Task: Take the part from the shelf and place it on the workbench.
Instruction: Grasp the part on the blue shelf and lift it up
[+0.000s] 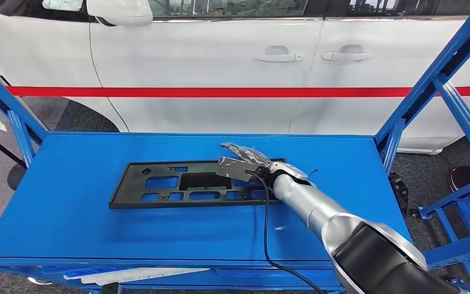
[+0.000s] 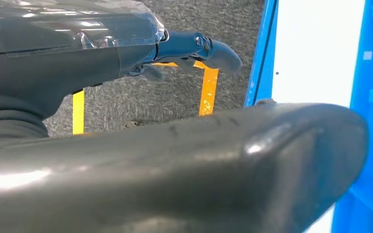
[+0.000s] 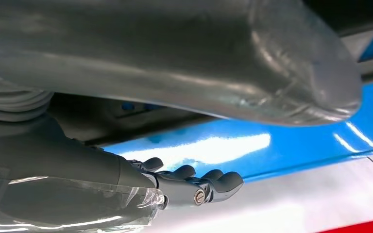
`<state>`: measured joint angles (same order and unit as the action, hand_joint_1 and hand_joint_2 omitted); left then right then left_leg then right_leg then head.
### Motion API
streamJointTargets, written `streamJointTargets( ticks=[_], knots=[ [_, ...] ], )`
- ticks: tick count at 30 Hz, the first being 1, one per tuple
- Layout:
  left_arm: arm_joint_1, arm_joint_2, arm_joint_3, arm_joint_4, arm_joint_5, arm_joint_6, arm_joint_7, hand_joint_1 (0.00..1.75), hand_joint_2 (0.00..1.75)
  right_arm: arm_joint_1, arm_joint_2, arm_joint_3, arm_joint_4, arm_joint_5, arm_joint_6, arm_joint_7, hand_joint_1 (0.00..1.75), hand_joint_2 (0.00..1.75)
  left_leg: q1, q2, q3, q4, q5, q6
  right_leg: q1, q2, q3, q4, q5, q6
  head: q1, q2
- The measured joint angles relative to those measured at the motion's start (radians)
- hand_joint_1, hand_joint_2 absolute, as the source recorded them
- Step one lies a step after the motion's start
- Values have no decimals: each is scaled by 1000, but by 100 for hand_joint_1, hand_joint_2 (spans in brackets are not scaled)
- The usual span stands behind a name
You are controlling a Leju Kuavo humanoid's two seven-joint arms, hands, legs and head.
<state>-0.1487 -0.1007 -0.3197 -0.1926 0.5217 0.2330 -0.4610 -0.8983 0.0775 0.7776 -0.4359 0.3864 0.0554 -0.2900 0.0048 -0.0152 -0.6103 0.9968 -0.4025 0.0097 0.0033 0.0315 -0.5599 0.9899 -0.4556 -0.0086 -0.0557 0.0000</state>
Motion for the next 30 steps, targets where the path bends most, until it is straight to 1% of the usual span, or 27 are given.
streamJointTargets(
  ticks=[10, 16, 20, 23, 26, 30],
  knots=[
    [1, 0, 0, 0, 1, 29, 6, 0, 0, 0, 15, 0, 20, -6, -4, 5, 0, 0, 0, 0, 0, 0, 0, 0, 0, 0, 0, 1, 0, 0, 0, 0],
    [1, 0, 1, 0, -2, 52, 16, 0, 0, 10, 26, 0, 24, -16, -41, -13, 0, 0, 0, 0, 1, 0, 0, 0, 0, 0, 0, 1, 0, 0, 0, 0],
    [1, 0, 1, 0, -2, 57, 18, 0, 0, 18, 33, 0, 26, -3, -70, -15, 0, 175, 0, 0, 1, 0, 0, 0, 0, 0, 1, 1, 0, 0, 0, 0],
    [1, 0, 1, 0, -3, 68, 19, 0, 0, 37, 47, 5, 28, 33, -127, -14, 0, 175, 1, 0, 4, 0, -1, -1, 0, 1, 3, 1, -1, -1, 0, 0],
    [2, 0, 2, 0, -5, 82, 25, 0, 0, 55, 62, 21, 33, 85, -181, 4, 0, 175, 1, 1, 8, 0, -3, -3, 0, 2, 6, 1, -3, -3, 0, 0],
    [3, 0, 2, 0, -10, 89, 30, 0, 0, 68, 73, 41, 40, 122, -221, 24, 0, 175, 1, 1, 12, 0, -4, -4, 0, 2, 9, 0, -4, -3, 0, 0]
  ],
)
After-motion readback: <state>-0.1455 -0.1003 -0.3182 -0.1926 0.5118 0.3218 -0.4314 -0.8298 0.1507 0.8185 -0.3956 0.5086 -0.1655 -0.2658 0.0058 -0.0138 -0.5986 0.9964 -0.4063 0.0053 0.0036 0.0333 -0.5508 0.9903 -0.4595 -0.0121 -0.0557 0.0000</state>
